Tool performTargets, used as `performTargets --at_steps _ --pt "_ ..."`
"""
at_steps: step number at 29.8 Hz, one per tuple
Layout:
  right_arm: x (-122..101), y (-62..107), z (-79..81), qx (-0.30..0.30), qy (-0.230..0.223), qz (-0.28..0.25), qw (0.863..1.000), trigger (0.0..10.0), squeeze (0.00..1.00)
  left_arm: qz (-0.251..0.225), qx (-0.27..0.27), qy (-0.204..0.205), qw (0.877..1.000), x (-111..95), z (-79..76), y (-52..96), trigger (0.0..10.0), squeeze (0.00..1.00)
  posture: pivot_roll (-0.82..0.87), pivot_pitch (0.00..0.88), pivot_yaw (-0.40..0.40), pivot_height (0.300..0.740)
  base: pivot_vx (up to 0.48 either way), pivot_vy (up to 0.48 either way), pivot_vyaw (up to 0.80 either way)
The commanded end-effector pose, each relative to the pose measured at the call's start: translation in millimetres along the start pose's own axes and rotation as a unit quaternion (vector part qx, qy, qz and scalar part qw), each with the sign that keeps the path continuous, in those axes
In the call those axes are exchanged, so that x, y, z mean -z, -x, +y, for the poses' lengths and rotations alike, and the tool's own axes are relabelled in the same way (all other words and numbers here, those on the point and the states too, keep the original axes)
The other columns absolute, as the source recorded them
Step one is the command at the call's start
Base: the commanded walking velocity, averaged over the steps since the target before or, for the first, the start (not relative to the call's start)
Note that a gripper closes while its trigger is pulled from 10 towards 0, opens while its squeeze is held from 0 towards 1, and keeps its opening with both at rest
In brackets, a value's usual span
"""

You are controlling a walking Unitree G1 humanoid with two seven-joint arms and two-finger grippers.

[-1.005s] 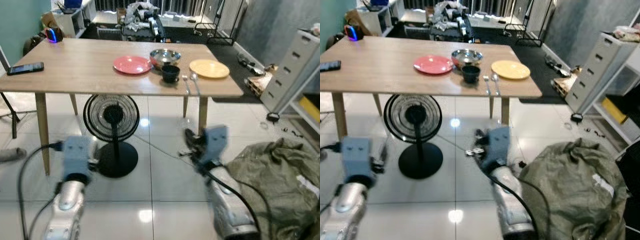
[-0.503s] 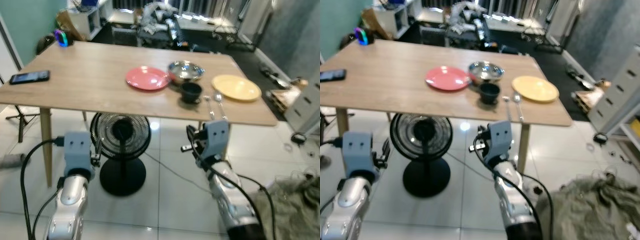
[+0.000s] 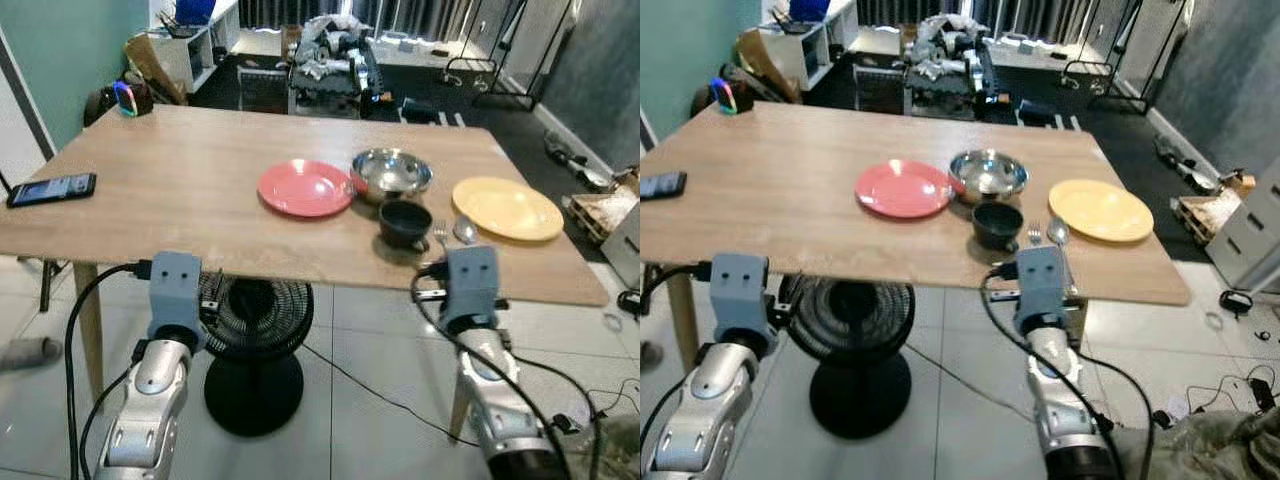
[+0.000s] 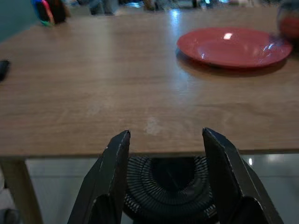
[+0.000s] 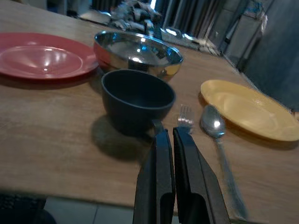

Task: Setting the table

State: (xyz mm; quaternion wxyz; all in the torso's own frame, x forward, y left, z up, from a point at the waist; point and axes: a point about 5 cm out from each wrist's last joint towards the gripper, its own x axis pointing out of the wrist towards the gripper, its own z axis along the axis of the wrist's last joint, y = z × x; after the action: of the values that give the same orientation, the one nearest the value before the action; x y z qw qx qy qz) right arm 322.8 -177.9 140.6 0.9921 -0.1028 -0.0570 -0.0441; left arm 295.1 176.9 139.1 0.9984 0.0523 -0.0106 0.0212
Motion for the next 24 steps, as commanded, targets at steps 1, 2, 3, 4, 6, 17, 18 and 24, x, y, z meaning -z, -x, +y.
performTargets --at_steps 1,2,3,4,6,17,18,24 --pt "3.8 2.6 -3.8 0.007 -0.007 0.006 1.000 10.0 0.00 0.010 0.007 -0.005 1.000 2.6 1.7 0.2 10.0 0.22 0.02 0.000 0.038 0.740 0.480 0.000 0.00" --pt "3.4 2.8 -4.9 0.009 -0.007 0.005 1.000 10.0 0.00 0.010 0.008 -0.006 1.000 2.5 2.2 0.2 10.0 0.22 0.02 0.000 0.038 0.740 0.480 0.000 0.00" --pt "3.1 2.9 -5.3 0.010 -0.007 0.005 1.000 10.0 0.00 0.010 0.008 -0.006 1.000 2.5 2.7 0.3 10.0 0.23 0.02 0.000 0.041 0.740 0.480 0.000 0.00" --pt "1.9 3.1 -5.7 0.010 -0.013 0.000 1.000 10.0 0.00 0.010 0.008 -0.007 1.000 2.4 3.2 0.3 10.0 0.23 0.02 0.000 0.042 0.740 0.480 0.000 0.00" --pt "-2.8 3.6 -5.4 0.004 -0.028 -0.016 0.999 10.0 0.00 0.009 0.011 -0.012 1.000 2.0 3.9 0.3 10.0 0.22 0.02 0.000 0.045 0.740 0.480 0.000 0.00" --pt "-12.6 5.5 -4.3 0.003 -0.045 -0.044 0.998 10.0 0.00 -0.007 0.031 -0.015 0.999 -5.1 -1.2 -1.6 10.0 0.00 0.01 0.000 0.064 0.740 0.281 0.000 0.00" --pt "-12.6 5.6 -4.4 0.003 -0.045 -0.044 0.998 10.0 0.00 -0.007 0.033 -0.014 0.999 -5.5 -1.5 -1.6 10.0 0.00 0.01 0.000 0.066 0.740 0.000 0.000 0.00" --pt "-12.2 7.0 -4.4 0.000 -0.048 -0.045 0.998 10.0 0.00 -0.008 0.037 -0.013 0.999 -6.5 -2.8 -2.3 10.0 0.00 0.01 0.000 0.069 0.740 0.000 0.000 0.00"
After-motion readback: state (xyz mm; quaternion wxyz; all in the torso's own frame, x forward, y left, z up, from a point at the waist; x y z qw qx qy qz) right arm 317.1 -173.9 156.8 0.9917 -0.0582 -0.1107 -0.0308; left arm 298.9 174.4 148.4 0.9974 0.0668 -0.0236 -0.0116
